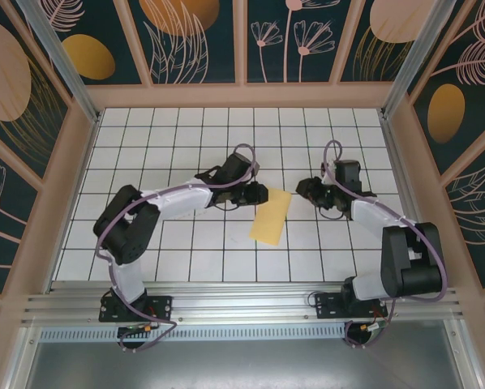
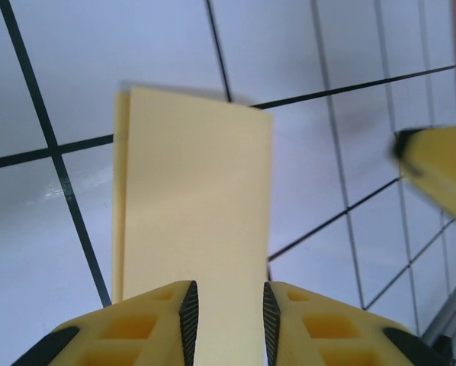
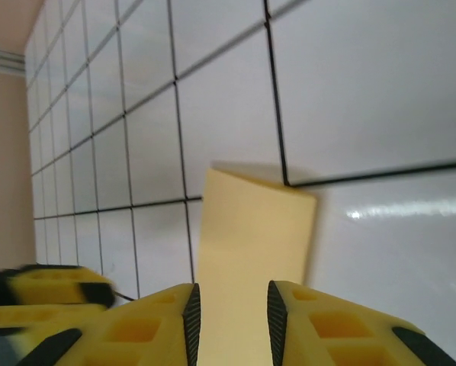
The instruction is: Fold a paper plane with a square sheet of paper (pick it up from the middle)
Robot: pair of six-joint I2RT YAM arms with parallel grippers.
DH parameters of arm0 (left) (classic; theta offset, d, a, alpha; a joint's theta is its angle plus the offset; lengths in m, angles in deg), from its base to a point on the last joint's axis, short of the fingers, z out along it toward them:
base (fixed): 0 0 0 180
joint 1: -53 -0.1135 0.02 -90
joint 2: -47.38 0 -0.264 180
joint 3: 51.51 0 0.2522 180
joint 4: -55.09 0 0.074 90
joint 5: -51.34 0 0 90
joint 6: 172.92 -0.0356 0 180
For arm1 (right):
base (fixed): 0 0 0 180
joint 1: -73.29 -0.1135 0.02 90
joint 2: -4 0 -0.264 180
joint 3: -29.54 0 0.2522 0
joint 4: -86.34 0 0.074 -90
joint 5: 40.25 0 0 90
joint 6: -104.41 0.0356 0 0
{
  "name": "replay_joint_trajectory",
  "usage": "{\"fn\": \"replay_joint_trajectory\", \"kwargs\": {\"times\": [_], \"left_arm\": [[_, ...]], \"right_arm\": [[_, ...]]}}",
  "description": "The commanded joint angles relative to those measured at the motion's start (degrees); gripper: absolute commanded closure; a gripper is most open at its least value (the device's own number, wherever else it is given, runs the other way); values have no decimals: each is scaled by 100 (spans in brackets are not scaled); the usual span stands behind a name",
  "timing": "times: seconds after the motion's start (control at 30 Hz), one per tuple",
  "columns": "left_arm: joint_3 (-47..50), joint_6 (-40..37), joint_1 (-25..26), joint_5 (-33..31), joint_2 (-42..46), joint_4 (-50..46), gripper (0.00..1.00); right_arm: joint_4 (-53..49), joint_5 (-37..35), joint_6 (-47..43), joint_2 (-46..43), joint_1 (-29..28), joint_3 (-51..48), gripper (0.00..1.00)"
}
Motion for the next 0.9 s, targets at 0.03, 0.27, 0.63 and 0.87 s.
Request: {"fn": "replay_joint_trajectory", "kwargs": {"times": [0.03, 0.27, 0.63, 0.87], "left_arm": [[-25, -174, 23, -359, 515, -618, 66], [272, 100, 24, -617, 882, -613, 65], [1339, 419, 24, -782, 1395, 94, 55], [1627, 443, 23, -618, 1221, 438, 54]], "right_arm": [[20, 268, 92, -328, -73, -371, 68], [-45, 548, 59, -677, -155, -537, 63], [144, 273, 32, 53, -533, -494, 61], [282, -113, 175, 735, -766, -231, 62]]}}
